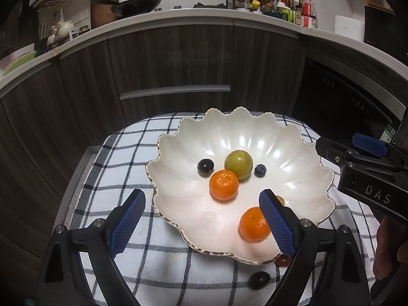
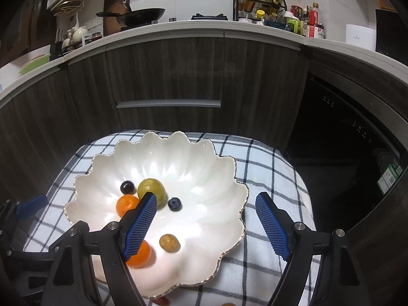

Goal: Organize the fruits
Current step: 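Withdraw both open tools from the bowl toward the remaining fruits on the towel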

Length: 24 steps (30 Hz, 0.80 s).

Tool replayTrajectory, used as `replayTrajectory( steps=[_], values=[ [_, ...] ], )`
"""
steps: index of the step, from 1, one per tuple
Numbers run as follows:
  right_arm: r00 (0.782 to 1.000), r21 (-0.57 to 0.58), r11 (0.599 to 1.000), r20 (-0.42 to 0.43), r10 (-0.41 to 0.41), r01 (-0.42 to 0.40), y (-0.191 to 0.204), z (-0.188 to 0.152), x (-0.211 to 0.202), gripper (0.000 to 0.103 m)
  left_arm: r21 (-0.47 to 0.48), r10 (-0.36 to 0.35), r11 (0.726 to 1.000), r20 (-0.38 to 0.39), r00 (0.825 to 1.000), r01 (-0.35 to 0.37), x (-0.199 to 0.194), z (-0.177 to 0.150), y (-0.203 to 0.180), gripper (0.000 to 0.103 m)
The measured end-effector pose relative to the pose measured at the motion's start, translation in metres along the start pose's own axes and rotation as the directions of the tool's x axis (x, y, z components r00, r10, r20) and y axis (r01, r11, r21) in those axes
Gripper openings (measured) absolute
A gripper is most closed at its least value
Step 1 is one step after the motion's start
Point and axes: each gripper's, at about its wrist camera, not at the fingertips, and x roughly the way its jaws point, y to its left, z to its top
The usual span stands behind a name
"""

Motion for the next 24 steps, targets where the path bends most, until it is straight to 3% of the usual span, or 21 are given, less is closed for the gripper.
replayTrajectory(
  steps=[24],
  values=[
    [0.998,-0.015,1.0,0.059,0.007,-0.006,0.004,-0.008,-0.049,0.08,0.003,0.02,1.0,0.052,0.998,-0.02,-0.043,-0.008,0.001,0.091]
  ],
)
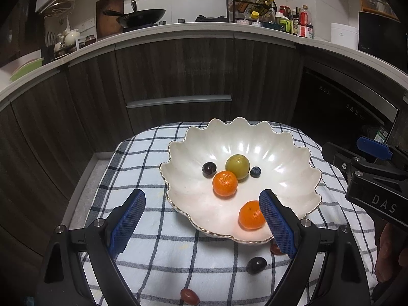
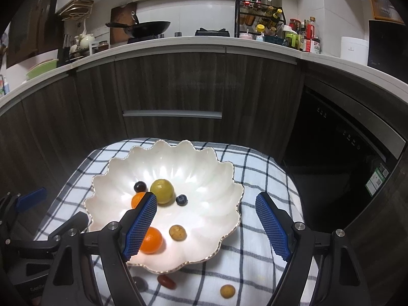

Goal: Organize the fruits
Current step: 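Withdraw both open tools from the bowl toward the remaining fruits on the towel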

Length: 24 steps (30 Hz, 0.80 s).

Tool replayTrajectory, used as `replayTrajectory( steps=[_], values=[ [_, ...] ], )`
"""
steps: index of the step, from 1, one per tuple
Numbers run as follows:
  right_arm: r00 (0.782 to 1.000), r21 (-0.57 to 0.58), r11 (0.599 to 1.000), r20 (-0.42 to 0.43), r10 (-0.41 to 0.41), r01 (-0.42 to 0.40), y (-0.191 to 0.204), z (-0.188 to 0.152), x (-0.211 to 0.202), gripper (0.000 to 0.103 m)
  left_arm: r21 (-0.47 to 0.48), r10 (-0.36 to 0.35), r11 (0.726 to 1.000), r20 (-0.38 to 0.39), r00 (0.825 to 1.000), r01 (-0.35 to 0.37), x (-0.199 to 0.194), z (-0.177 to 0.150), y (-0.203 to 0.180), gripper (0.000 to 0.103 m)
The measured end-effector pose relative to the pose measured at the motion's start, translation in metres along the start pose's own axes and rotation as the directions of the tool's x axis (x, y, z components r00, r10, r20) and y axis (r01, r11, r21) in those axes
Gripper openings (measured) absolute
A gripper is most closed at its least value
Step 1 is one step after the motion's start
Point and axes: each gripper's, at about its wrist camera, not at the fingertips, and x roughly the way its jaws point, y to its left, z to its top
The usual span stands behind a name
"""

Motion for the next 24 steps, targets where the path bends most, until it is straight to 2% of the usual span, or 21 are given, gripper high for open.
replayTrajectory(
  steps=[24],
  values=[
    [0.999,-0.008,0.999,0.015,0.032,-0.032,0.007,-0.028,-0.028,0.08,0.016,0.006,1.0,0.013,1.0,-0.007,-0.026,-0.024,0.002,0.091]
  ],
)
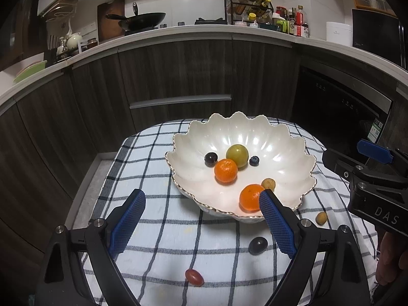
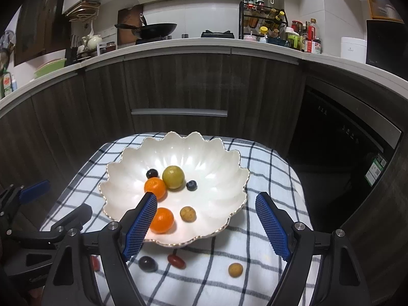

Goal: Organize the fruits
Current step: 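Move the open left tool toward one red date while the right tool approaches another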

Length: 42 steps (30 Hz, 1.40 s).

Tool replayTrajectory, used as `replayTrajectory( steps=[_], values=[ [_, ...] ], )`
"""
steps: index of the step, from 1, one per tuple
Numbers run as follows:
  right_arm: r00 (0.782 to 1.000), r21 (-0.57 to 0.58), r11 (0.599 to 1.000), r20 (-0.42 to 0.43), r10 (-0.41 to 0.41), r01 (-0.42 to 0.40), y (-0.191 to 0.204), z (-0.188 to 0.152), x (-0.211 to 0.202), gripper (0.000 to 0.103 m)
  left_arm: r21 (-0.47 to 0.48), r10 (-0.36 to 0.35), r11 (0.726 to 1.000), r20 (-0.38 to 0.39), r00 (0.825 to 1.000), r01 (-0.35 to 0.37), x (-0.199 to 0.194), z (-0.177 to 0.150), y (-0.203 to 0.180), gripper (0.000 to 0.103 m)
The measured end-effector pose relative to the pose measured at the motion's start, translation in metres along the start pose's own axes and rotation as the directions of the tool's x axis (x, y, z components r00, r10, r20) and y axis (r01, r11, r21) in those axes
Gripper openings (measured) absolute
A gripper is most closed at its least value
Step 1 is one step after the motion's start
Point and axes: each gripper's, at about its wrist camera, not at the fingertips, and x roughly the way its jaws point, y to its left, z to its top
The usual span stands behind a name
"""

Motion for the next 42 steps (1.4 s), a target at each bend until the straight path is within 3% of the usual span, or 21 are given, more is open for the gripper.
replayTrajectory(
  steps=[26,42],
  values=[
    [1.0,-0.008,1.0,-0.016,-0.007,0.007,0.006,-0.033,-0.009,0.08,-0.016,-0.019,1.0,-0.022,1.0,0.019,-0.005,-0.035,0.005,0.091],
    [0.998,-0.007,1.0,-0.06,0.012,-0.013,0.011,-0.062,0.009,0.08,-0.003,0.028,1.0,-0.037,0.999,-0.028,0.006,-0.069,0.007,0.091]
  ],
)
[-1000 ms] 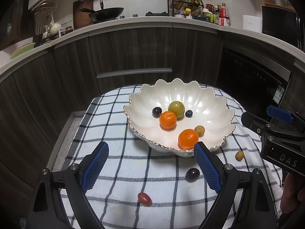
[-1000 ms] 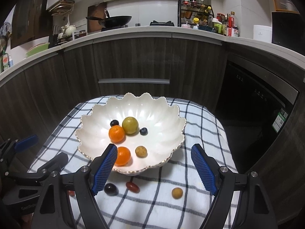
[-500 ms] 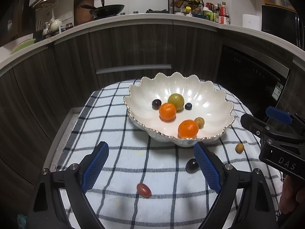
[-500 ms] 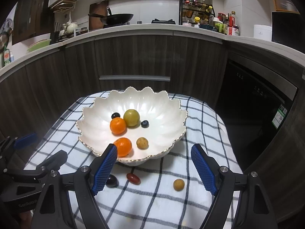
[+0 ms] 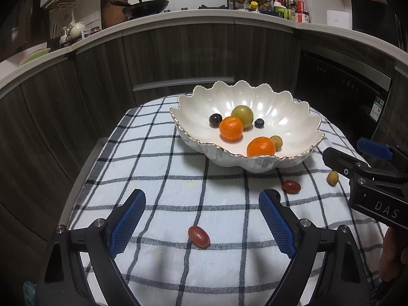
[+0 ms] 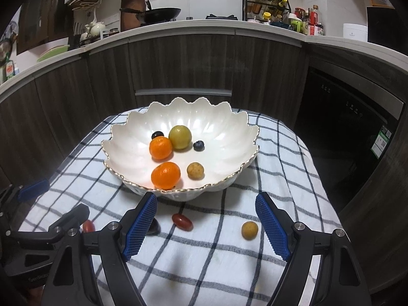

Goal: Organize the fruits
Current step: 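Move the open left tool toward one red date while the right tool approaches another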

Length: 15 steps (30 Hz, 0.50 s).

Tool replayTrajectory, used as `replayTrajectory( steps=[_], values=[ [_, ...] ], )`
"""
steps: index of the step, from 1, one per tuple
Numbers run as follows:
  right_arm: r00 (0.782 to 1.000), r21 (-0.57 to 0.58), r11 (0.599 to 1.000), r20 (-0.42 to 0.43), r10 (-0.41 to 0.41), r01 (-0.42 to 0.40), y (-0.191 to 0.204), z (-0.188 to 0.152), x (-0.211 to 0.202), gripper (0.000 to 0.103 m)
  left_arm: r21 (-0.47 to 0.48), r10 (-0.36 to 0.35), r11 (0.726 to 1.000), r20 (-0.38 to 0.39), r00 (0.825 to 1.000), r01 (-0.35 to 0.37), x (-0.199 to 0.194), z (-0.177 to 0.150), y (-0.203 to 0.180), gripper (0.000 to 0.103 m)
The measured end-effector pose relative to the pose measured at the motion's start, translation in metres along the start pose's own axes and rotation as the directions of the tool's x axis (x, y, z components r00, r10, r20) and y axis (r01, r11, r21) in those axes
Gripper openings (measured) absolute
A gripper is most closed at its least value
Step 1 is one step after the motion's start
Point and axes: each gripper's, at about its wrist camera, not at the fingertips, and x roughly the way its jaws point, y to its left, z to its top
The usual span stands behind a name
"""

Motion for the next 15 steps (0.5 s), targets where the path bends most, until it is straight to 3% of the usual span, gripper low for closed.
replayTrajectory(
  steps=[5,15],
  values=[
    [1.0,-0.007,1.0,-0.019,0.007,-0.007,0.003,-0.006,0.007,0.08,-0.027,0.035,0.999,0.022,0.999,-0.034,0.001,-0.005,0.005,0.089],
    [0.998,-0.008,1.0,-0.055,0.018,-0.018,0.006,-0.017,0.02,0.079,-0.035,0.014,0.999,-0.02,1.0,-0.015,0.009,-0.016,0.007,0.085]
  ],
)
